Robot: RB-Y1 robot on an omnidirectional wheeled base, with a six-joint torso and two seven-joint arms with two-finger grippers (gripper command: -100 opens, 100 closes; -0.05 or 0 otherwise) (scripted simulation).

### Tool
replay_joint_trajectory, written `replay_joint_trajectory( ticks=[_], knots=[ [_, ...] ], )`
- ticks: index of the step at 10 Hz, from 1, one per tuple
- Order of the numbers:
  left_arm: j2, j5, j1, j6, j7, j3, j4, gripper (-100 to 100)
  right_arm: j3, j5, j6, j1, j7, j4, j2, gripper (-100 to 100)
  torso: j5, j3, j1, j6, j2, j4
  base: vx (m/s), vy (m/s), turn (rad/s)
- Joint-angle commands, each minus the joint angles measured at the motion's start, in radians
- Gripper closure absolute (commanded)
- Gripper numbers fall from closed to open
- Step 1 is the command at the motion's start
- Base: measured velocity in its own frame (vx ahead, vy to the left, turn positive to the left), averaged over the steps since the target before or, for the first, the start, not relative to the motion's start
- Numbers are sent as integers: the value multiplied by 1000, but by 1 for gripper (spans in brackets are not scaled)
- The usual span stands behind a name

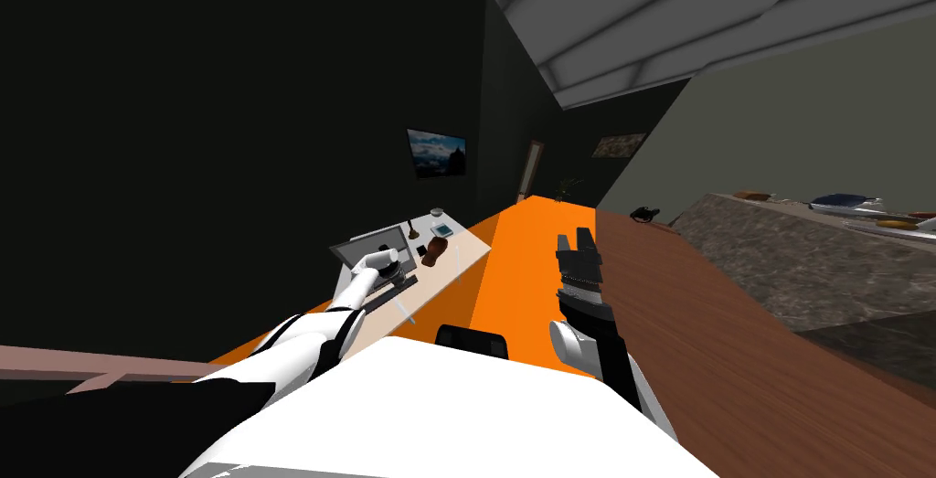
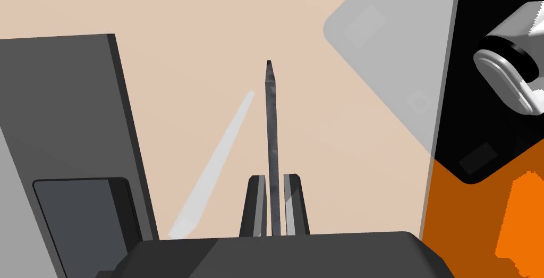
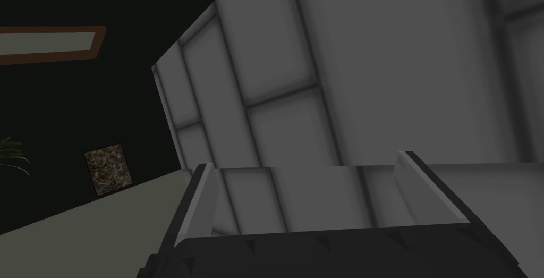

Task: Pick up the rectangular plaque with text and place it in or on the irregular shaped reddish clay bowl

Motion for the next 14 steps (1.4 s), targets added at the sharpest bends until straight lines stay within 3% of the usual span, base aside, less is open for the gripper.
replay_joint_trajectory(
  ticks=[1, 5, 9, 11, 14],
  knots=[
    [23, 10, -16, 31, 27, 16, 6, 100, 0, 0, 0, 0, 0, 0, 0, 0, 0, 0, 0, 0, 0, 0, 41, -88, -165],
    [74, 32, -55, 97, 88, 50, 28, 100, 0, 0, 0, 0, 0, 0, 0, 0, 0, -2, -1, -1, -2, -1, 49, -72, -121],
    [152, 67, -104, 186, 167, 101, 66, 100, 0, 0, 0, 0, 0, 0, 0, 0, 0, -3, -2, -2, -4, -2, 80, -67, -186],
    [187, 80, -114, 215, 182, 123, 82, 100, 0, 0, 0, 0, 0, 0, 0, 0, 1, -3, 0, -3, -4, -2, 90, -57, -175],
    [257, 101, -105, 245, 169, 164, 109, 100, 0, 0, 0, 0, 0, 0, 0, 0, 1, -4, 1, -2, -7, -2, 123, -33, -248]
  ],
)
